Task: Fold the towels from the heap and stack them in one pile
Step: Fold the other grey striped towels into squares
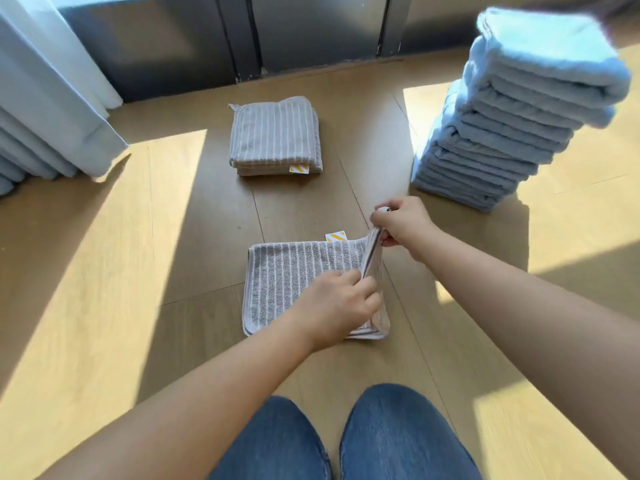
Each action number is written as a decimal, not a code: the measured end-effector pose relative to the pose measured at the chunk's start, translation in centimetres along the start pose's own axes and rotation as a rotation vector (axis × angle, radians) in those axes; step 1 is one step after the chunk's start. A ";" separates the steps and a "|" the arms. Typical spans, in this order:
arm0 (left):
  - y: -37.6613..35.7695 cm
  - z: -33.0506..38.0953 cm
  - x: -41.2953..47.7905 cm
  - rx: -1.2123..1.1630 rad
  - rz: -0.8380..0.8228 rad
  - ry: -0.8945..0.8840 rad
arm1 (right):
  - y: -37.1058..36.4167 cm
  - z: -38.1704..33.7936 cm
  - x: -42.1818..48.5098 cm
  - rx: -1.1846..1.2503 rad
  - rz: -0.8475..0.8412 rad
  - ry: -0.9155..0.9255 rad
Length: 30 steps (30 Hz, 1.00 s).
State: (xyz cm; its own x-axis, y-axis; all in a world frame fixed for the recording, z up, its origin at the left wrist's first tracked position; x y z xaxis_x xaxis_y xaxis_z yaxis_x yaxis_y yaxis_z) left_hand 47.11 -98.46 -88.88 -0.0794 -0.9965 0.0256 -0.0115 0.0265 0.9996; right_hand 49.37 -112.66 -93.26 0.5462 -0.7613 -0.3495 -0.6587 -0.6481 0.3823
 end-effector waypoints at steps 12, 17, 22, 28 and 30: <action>-7.0 -10.0 -12.4 -0.042 -0.093 0.297 | -18.0 -2.4 -1.6 -0.029 -0.311 0.135; -11.1 -12.0 -15.3 -0.094 -0.241 0.463 | -13.9 -0.2 -2.8 -0.457 -0.130 0.337; -8.4 -12.9 -12.8 -0.179 -0.024 0.590 | -10.3 3.0 -4.9 -0.700 -0.037 0.410; -11.8 -10.7 -7.2 -0.352 -0.283 0.725 | -14.6 3.7 -5.3 -0.840 -0.197 0.503; -13.5 -10.9 -6.4 -0.326 -0.333 0.776 | -15.9 4.4 -4.9 -0.847 -0.277 0.473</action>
State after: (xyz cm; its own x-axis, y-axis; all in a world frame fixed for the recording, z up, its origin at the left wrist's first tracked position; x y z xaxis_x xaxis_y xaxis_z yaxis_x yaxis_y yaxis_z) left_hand 58.64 -93.30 -102.38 0.5735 -0.7248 -0.3818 0.3789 -0.1785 0.9081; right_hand 54.89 -98.48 -101.39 0.8945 -0.3926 -0.2137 0.0073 -0.4652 0.8852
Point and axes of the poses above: each hand's wrist, its own x-axis towards the middle knuckle, its own y-axis out of the back of the hand, z = x × y, the point moved 10 cm from there along x, towards the middle knuckle, and after that the axes turned 7 degrees about y, right-handed, at the moved point
